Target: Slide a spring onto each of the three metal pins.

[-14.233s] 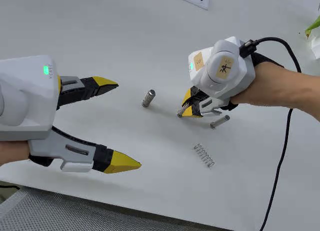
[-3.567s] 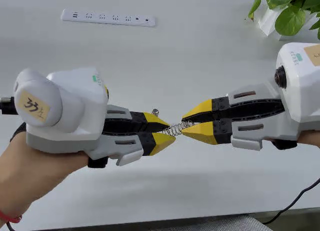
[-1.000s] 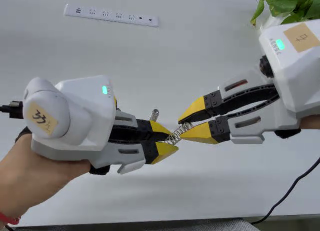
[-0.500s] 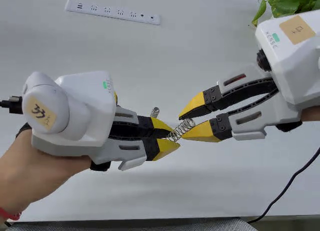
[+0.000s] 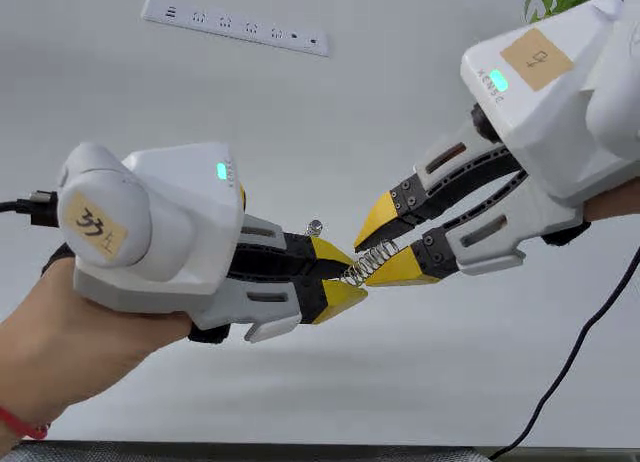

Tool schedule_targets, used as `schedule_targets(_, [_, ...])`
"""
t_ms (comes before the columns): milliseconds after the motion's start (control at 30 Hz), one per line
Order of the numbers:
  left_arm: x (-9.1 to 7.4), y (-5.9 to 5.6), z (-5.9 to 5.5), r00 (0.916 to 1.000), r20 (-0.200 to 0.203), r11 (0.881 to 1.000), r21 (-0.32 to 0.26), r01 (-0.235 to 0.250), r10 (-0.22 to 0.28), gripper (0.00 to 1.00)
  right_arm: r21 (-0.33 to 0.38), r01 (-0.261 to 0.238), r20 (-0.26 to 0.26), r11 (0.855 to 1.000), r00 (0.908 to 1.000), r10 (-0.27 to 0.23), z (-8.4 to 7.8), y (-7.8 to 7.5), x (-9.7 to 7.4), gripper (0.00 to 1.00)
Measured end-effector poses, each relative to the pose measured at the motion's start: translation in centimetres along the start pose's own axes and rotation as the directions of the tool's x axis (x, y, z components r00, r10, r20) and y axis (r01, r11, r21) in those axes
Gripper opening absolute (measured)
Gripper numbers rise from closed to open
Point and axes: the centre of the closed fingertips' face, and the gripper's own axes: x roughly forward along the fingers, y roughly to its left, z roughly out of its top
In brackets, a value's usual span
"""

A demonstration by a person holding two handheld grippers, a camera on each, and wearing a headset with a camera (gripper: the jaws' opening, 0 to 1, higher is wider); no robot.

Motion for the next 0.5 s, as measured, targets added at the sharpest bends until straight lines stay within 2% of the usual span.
schedule_targets(500, [-0.13,0.13,-0.06,1.0,0.009,1.0,-0.001,-0.003,0.003,0.06,-0.015,-0.023,-0.026,1.0,0.9994,0.023,-0.41,0.12,0.26,0.07])
